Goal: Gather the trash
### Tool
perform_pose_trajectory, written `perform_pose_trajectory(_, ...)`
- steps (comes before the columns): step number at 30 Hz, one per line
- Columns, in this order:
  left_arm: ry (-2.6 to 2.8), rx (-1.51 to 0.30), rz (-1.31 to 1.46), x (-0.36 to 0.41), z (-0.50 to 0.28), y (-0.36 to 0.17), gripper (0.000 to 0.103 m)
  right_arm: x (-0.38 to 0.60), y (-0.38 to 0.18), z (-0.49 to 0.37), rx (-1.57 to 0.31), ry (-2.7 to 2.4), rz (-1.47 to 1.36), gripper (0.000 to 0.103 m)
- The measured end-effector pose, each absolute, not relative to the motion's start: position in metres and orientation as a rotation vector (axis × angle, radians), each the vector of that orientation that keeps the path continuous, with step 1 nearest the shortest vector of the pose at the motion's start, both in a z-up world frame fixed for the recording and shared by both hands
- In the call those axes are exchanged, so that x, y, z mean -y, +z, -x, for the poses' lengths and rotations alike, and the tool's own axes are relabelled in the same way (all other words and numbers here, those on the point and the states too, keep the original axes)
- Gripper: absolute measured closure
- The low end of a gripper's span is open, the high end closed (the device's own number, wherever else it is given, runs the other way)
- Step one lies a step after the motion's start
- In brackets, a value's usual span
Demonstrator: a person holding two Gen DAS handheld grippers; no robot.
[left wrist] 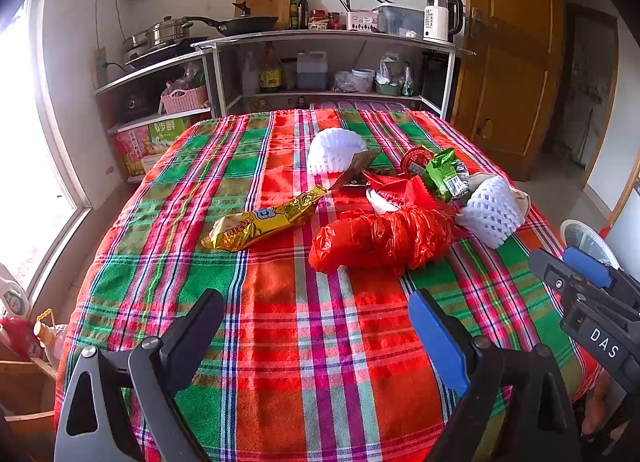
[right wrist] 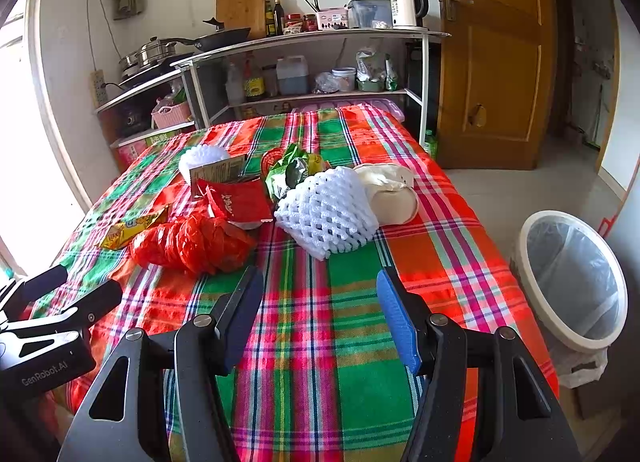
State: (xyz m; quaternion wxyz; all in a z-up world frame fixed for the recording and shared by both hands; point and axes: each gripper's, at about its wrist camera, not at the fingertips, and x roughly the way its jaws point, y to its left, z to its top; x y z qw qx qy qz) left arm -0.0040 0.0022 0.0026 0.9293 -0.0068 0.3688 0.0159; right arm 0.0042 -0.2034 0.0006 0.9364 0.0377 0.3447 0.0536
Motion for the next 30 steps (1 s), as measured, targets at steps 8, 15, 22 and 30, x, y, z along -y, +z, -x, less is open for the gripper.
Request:
perform_pose_trajectory(8, 0.034, -0.756, 0.015, -0.002, 0.005, 0.003, 0.009, 0.204, 0.000, -0.004, -0.704, 0.109, -0.076, 0.043)
perform_pose_trajectory(15, 0.030, -0.757, 0.013, -0.003, 0.004, 0.002, 0.009, 0.204, -0.002, -0.005, -0.705, 0.110, -0.076, 0.043)
perform_pose_trajectory(22, -0.049, -0.776, 0.083, -0.014, -0.002, -0.001, 0.009, 0.212, 0.002, -0.009, -0.680, 0.121, -0.109, 0.043)
perform_pose_trajectory(30, -0.149, -0.777, 0.121, -0.021, -0.022, 0.001, 0.009, 0.226, 0.000, -0.045, -0.701, 0.214, -0.159, 0.035)
